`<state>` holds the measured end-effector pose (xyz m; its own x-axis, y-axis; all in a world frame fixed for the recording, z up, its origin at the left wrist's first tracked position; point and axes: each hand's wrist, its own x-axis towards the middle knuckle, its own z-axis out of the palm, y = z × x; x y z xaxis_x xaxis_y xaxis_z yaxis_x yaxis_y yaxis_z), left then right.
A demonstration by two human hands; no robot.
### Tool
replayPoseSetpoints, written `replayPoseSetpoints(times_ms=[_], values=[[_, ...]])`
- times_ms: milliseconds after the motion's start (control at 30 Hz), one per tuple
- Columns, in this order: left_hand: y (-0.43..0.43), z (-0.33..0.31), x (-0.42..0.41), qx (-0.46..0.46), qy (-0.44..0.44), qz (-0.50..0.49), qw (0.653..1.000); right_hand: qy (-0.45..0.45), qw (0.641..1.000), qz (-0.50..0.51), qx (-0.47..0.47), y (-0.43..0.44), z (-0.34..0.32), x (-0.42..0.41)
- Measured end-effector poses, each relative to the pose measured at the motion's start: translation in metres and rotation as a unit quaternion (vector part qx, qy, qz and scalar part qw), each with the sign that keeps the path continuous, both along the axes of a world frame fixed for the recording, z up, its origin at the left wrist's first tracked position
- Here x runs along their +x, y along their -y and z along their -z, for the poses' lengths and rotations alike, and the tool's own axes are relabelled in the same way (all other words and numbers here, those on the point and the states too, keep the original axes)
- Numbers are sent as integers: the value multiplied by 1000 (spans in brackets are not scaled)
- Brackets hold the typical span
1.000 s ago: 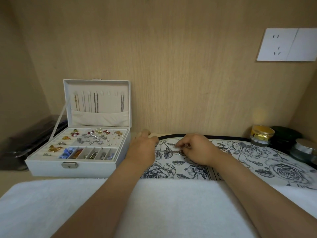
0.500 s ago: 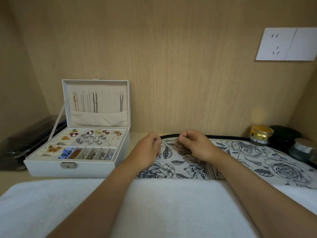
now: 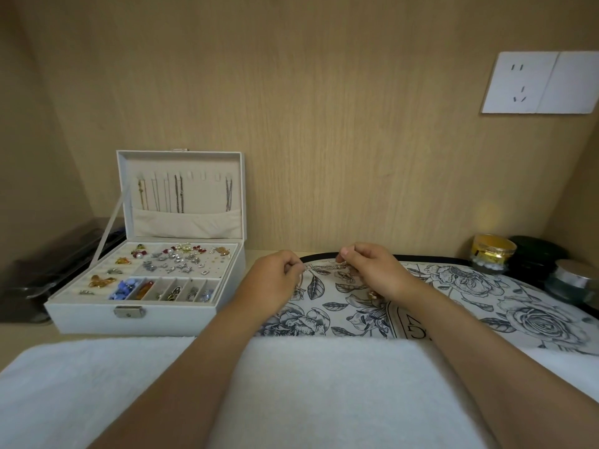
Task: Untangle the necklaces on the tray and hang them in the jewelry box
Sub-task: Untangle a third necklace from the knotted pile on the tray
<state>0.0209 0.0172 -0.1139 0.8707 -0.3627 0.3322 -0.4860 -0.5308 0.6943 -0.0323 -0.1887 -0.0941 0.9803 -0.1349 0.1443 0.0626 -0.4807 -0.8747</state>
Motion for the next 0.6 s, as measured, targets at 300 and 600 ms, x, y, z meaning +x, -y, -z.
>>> replayPoseSetpoints(times_ms=[300, 600], values=[[0, 1, 2, 26, 8, -82, 996, 2, 998, -21, -59, -3, -3, -6], [14, 0, -3, -178, -123, -81, 973, -3, 1000, -6, 5, -4, -1, 0]])
